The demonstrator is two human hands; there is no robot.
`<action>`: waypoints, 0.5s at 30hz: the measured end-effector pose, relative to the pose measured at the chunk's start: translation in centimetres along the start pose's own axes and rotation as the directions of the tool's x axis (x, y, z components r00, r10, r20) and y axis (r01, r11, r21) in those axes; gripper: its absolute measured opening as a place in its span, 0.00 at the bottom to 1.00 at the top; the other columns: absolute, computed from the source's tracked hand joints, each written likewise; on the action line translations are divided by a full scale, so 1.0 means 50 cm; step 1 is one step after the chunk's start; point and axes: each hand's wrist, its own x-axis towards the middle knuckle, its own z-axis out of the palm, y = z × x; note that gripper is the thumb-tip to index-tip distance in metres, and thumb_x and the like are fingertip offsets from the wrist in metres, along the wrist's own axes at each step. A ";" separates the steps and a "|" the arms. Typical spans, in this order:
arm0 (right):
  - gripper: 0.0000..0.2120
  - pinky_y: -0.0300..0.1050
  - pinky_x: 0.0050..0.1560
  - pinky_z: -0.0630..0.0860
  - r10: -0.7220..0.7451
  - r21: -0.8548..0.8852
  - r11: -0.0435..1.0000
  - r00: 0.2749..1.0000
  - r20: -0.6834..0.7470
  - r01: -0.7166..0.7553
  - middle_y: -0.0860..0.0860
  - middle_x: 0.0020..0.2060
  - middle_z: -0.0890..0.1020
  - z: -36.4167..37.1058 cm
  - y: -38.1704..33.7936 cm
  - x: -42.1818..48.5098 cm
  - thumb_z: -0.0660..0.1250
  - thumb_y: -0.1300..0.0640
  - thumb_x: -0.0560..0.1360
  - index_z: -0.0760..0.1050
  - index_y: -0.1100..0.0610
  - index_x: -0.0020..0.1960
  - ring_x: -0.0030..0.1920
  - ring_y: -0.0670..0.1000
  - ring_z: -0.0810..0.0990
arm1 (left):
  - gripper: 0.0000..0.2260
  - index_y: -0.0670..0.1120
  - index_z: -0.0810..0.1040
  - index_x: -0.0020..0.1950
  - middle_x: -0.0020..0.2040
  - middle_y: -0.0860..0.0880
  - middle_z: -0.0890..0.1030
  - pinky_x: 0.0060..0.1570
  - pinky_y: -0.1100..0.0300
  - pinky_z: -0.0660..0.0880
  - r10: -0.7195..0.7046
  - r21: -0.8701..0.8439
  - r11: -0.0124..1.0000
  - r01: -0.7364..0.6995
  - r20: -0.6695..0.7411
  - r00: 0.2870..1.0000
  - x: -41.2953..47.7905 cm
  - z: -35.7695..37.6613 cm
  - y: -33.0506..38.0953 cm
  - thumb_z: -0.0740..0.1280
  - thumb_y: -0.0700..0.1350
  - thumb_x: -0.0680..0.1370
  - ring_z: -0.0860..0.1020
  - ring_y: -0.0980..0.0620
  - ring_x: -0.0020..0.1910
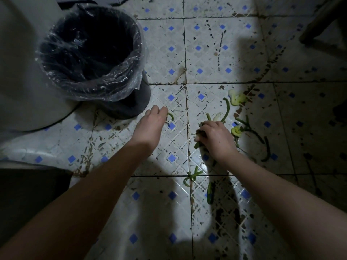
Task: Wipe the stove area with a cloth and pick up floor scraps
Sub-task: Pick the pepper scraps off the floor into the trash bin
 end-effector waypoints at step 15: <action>0.05 0.53 0.47 0.74 -0.056 0.000 0.998 0.995 0.086 0.056 0.57 0.48 0.76 -0.015 -0.015 -0.004 0.62 0.69 0.73 0.75 0.64 0.47 0.52 0.56 0.70 | 0.16 0.44 0.68 0.61 0.56 0.44 0.71 0.50 0.49 0.73 0.009 0.002 1.000 -0.009 0.015 1.000 -0.019 -0.021 0.000 0.60 0.29 0.76 0.71 0.44 0.54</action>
